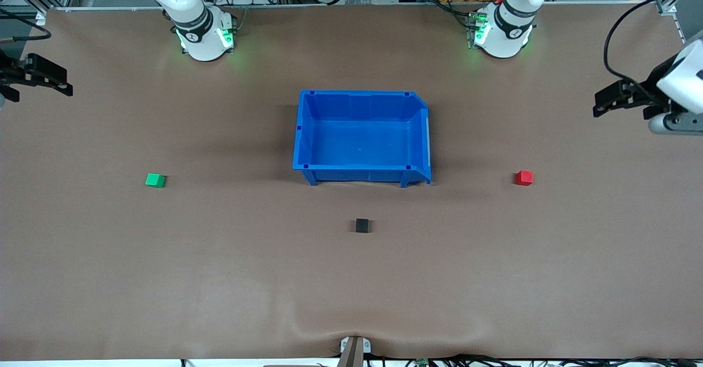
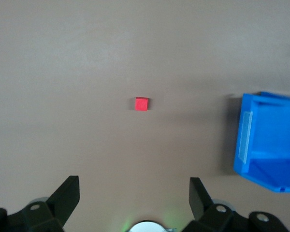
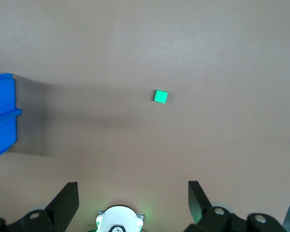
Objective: Attach green and red cubes to black cube
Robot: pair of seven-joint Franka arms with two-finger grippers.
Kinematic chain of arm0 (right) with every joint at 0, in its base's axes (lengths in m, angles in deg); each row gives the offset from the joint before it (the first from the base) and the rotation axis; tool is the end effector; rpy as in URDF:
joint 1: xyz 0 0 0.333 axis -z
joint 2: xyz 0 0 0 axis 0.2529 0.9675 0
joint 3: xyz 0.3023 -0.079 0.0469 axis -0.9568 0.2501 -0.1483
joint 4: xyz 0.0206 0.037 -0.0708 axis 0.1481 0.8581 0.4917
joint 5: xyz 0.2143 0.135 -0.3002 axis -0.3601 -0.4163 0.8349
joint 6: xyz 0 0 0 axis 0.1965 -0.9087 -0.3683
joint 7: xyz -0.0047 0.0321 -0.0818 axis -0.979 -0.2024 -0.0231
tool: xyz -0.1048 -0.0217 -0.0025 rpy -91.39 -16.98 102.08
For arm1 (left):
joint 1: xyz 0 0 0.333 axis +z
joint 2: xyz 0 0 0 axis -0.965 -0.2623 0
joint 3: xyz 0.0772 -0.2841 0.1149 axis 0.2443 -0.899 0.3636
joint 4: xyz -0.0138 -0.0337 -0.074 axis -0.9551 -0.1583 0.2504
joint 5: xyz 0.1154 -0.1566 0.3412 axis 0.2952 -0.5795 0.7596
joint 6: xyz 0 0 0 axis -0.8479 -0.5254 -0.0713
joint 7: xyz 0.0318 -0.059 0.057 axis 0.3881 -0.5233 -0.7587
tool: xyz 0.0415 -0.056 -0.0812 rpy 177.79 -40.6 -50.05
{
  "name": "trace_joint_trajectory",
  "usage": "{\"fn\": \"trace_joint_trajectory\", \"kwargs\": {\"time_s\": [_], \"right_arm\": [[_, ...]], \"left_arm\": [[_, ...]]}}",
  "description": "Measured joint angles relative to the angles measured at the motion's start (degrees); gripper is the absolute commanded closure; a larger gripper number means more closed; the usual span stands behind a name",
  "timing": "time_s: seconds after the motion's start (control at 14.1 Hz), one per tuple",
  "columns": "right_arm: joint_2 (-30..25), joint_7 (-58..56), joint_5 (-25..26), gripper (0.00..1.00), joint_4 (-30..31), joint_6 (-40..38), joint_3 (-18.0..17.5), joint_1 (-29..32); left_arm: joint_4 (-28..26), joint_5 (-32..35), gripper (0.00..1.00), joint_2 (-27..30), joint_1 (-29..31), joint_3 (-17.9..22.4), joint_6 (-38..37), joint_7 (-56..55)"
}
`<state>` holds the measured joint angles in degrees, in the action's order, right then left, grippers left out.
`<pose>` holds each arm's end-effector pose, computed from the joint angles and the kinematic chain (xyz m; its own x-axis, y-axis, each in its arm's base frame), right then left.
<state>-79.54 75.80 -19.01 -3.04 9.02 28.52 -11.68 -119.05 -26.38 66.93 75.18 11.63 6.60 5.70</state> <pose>0.5344 -0.0210 0.6619 0.9819 0.1269 -0.1409 0.1304 -0.9913 0.0157 0.5578 -0.0293 0.6087 0.9981 -0.0054 -0.0619 -0.0082 -0.9989 -0.0460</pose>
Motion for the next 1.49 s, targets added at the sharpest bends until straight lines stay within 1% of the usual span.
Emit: {"fn": "trace_joint_trajectory", "kwargs": {"time_s": [0.14,0.35,0.5,0.92,1.06,1.21,1.49], "right_arm": [[0.0,0.1,0.0,0.0,0.0,0.2,0.0,0.1],[0.0,0.1,0.0,0.0,0.0,1.6,0.0,0.2],[0.4,0.1,0.0,0.0,0.3,1.7,-0.1,0.2],[1.5,0.2,-0.2,0.0,0.3,2.5,-0.2,0.2],[2.1,0.2,-0.3,0.0,0.4,3.0,-0.2,0.2],[3.2,0.3,-0.3,0.0,0.4,3.6,-0.2,0.2],[5.9,0.3,-0.4,0.0,0.5,6.0,-0.2,0.3]], "left_arm": [[-0.2,0.0,0.0,-1.3,-0.2,-0.3,0.0,-5.3],[-2.5,0.0,0.0,-3.0,-0.3,-0.4,1.3,-7.0],[-6.9,0.0,0.0,-3.7,-0.3,-0.8,6.5,-7.0],[-22.8,0.0,0.0,-4.6,-0.2,-1.5,26.7,-7.0],[-26.5,0.3,0.0,-4.9,-0.2,-1.5,31.0,-7.0],[-28.5,1.6,0.0,-6.2,-0.2,-1.5,33.4,-6.9],[-29.3,3.7,0.0,-10.6,-0.2,-1.5,37.1,-6.9]]}}
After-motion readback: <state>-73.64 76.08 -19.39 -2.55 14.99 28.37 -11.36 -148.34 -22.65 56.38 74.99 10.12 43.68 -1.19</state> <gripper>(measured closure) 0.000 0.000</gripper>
